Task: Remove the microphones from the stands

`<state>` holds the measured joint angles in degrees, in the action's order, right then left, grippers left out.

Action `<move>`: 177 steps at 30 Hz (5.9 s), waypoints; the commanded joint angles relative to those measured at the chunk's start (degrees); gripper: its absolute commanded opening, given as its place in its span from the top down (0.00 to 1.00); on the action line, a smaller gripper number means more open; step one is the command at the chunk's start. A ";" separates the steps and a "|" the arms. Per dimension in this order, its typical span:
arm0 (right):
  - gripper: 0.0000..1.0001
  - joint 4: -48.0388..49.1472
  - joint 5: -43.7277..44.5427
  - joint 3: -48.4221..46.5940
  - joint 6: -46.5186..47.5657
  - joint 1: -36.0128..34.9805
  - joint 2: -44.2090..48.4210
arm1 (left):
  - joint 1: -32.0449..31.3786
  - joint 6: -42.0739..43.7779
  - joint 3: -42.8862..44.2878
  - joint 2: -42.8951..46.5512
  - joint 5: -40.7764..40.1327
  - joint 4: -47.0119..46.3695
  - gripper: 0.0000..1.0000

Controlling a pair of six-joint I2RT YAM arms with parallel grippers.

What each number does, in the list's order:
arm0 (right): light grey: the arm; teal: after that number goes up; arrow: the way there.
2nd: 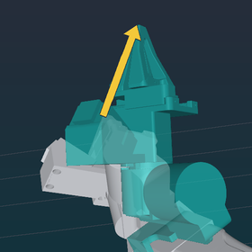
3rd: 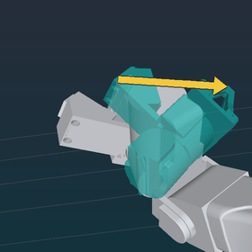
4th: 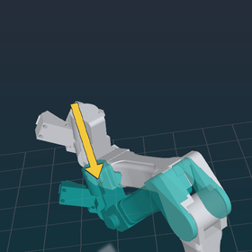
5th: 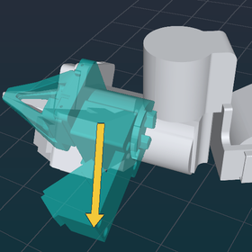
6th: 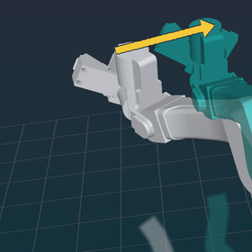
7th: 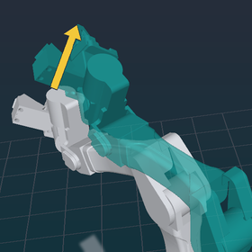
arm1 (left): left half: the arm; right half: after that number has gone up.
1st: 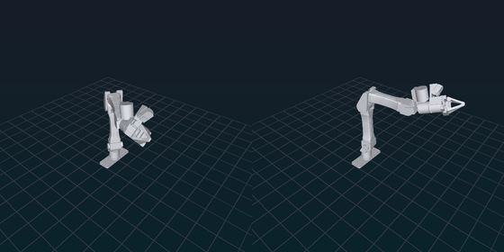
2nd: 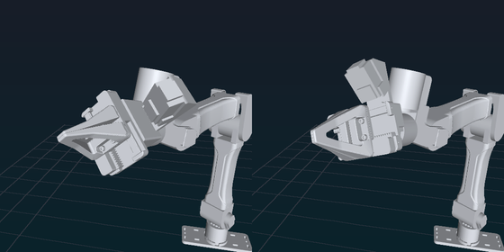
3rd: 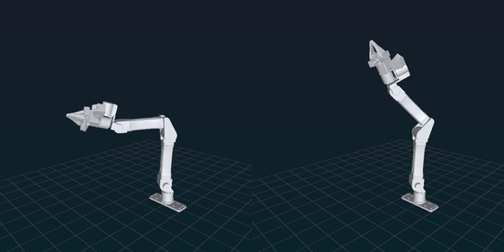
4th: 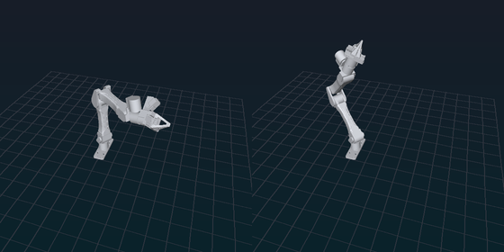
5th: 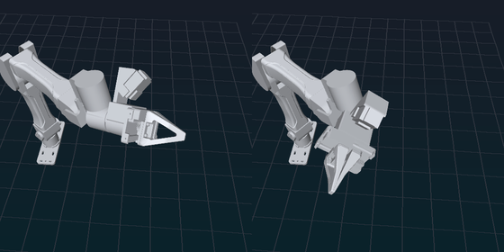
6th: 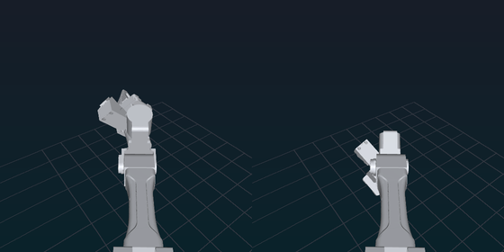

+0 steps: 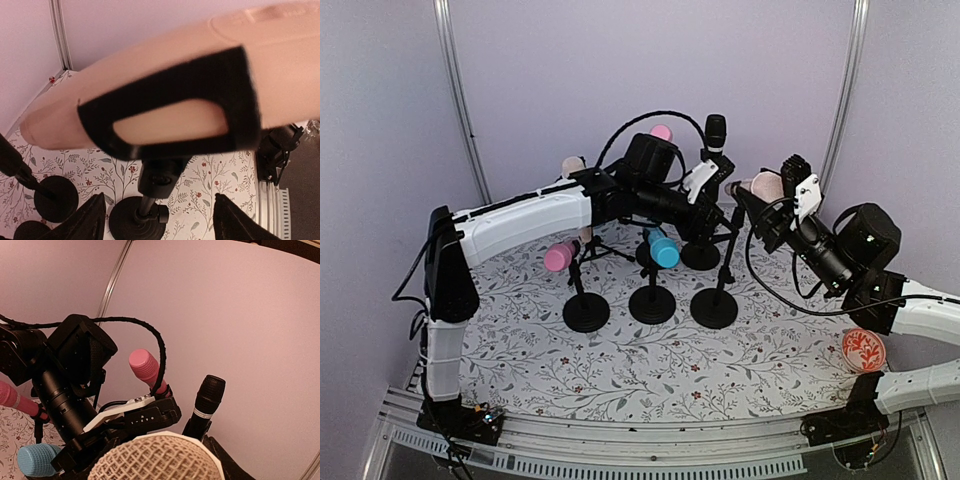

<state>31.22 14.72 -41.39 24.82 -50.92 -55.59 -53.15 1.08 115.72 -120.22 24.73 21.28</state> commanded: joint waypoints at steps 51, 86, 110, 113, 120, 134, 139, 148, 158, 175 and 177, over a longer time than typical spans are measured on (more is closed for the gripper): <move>1.00 -4.02 -7.07 -9.76 1.08 -0.77 15.80 | 0.71 1.66 0.57 -1.27 -21.30 -10.41 1.00; 1.00 -13.51 -6.00 -12.86 -1.61 -0.80 23.02 | 0.32 1.48 -2.96 1.13 -13.85 -11.58 1.00; 1.00 -15.05 -3.87 -12.62 -7.62 -0.80 19.59 | 0.65 3.63 -2.60 4.95 0.70 -8.65 0.20; 1.00 -15.10 -3.97 -12.83 -10.16 -0.80 17.72 | 1.59 5.49 -3.07 6.89 -0.26 -6.50 0.04; 1.00 -15.76 -7.71 -16.00 -17.16 -0.70 11.99 | 3.43 13.24 -5.32 15.89 -3.85 -0.49 0.01; 1.00 -12.76 -22.83 -26.87 -33.43 -0.69 -9.20 | 2.49 30.63 -14.40 31.62 -1.13 5.77 0.06; 1.00 -8.30 -27.63 -29.45 -36.47 -0.70 -14.54 | 1.92 32.10 -14.08 31.98 -2.46 8.24 0.19; 1.00 -1.83 -30.98 -29.97 -38.31 -1.45 -19.11 | 1.88 32.03 -14.62 32.45 -5.78 9.29 0.30; 0.88 -2.09 -30.90 -29.63 -37.69 -1.87 -19.86 | 2.31 31.19 -13.62 32.70 -7.78 8.01 0.83; 0.19 -10.37 -12.58 -22.28 -30.92 1.00 -5.96 | 24.26 30.53 -17.60 44.95 -12.05 14.49 1.00; 0.19 -11.66 -11.18 -19.39 -31.55 2.01 -3.20 | 30.35 30.15 -22.64 49.63 -11.40 15.35 1.00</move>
<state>23.55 -2.74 -65.39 -7.77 -50.48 -62.67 -31.31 32.77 99.00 -77.60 13.02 33.19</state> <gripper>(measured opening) 0.813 0.323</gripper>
